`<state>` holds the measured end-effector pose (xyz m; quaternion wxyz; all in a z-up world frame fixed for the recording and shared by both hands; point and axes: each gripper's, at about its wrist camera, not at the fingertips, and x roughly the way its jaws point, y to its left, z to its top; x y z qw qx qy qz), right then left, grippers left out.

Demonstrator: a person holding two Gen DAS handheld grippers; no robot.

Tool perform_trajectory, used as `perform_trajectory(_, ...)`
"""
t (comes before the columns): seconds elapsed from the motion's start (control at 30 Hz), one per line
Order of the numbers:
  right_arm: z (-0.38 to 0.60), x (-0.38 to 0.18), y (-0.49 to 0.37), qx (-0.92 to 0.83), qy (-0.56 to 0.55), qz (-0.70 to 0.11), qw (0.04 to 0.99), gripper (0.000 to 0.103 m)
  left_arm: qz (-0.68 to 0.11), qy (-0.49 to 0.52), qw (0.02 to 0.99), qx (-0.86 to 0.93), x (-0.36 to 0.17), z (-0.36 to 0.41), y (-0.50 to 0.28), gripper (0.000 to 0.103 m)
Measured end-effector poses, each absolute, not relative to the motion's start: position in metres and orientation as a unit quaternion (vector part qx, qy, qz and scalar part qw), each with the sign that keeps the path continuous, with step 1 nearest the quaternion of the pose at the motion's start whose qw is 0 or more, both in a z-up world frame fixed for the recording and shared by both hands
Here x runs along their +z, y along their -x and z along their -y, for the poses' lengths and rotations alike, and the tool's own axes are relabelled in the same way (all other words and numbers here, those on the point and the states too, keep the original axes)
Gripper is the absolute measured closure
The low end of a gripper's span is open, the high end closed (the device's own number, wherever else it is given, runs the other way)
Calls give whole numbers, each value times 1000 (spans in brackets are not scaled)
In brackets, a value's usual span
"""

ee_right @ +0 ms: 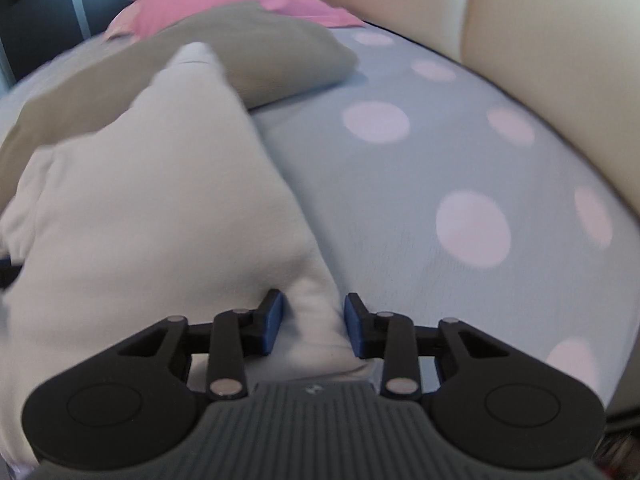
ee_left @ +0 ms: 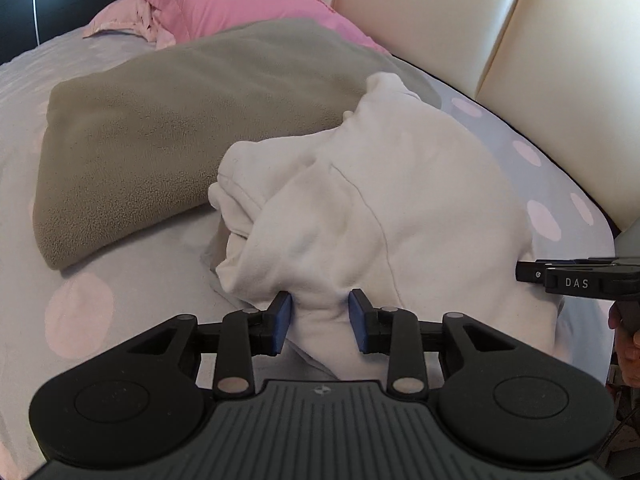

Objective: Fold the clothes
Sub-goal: 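Lower the folded shirt onto the clothes stack and open the left gripper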

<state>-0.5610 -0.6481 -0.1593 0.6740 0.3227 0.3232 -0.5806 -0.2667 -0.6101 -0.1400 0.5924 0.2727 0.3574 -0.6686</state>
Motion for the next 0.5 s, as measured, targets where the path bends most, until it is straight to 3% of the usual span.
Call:
perform_trajectory(0.23, 634, -136, 557, -592, -315, -320, 669, 62, -342, -244, 607, -674, -118, 586, 266, 72)
perform_trajectory(0.43, 593, -99, 546, -565, -272, -290, 723, 59, -328, -210, 583, -713, -97, 554, 276, 72)
perform_trajectory(0.5, 583, -95, 542, -542, -274, -285, 741, 56, -325, -206, 571, -725, -95, 547, 286, 67)
